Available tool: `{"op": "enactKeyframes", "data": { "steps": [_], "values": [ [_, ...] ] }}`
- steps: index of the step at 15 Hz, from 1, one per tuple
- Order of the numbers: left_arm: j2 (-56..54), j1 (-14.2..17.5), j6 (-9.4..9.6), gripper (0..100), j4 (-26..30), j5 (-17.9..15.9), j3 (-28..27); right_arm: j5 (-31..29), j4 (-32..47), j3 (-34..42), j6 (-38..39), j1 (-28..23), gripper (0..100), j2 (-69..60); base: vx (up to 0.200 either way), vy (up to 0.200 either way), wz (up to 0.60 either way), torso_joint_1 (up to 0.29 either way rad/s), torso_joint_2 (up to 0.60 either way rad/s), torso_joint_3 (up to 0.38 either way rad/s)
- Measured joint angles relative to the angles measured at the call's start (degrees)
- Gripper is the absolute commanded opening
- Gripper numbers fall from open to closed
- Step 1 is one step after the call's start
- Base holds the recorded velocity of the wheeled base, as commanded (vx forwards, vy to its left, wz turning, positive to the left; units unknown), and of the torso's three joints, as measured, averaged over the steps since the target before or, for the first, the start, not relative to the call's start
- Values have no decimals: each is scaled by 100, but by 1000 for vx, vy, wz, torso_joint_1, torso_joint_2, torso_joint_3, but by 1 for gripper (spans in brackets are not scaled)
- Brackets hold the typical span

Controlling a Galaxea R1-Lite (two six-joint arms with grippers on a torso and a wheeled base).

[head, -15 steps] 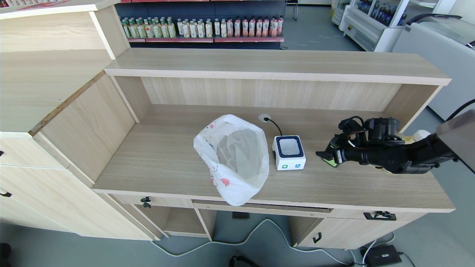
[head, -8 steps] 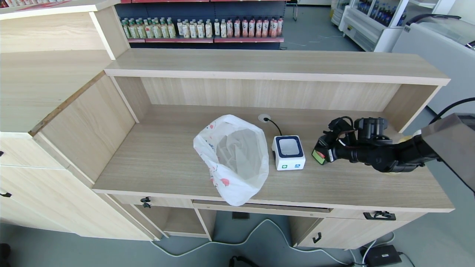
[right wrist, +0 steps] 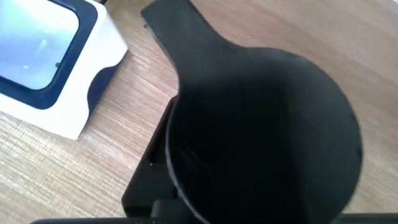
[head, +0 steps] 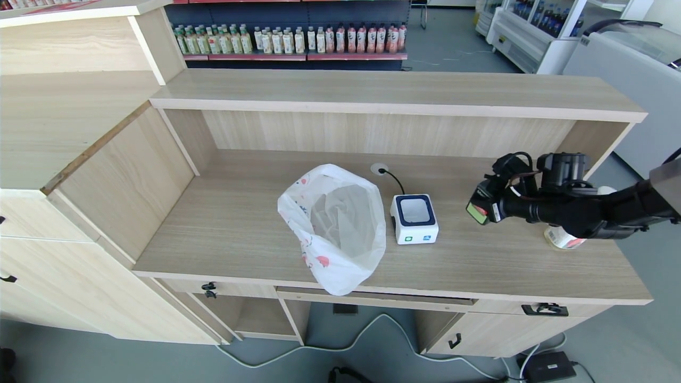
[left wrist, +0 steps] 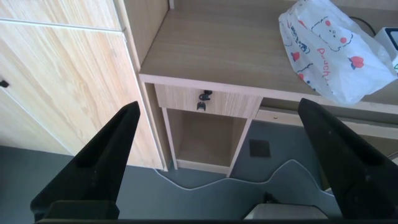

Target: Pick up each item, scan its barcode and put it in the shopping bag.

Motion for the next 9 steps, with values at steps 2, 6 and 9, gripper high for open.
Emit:
{"op": "enactKeyframes", "data": {
  "steps": [2, 6, 9],
  "values": [
    [0, 0, 0, 100, 0, 0, 0, -55, 5, 685, -457, -255, 0, -752, 0, 0, 0, 0, 0, 0],
    [0, 2, 0, 100, 0, -1, 0, -78, -266, 2472, -2226, -878, 0, -2592, 0, 0, 0, 0, 0, 0],
    [0, 2, 0, 100, 0, 0, 0, -5, -1002, 3683, -3899, -1161, 0, -3942, 0, 0, 0, 0, 0, 0]
  ]
}}
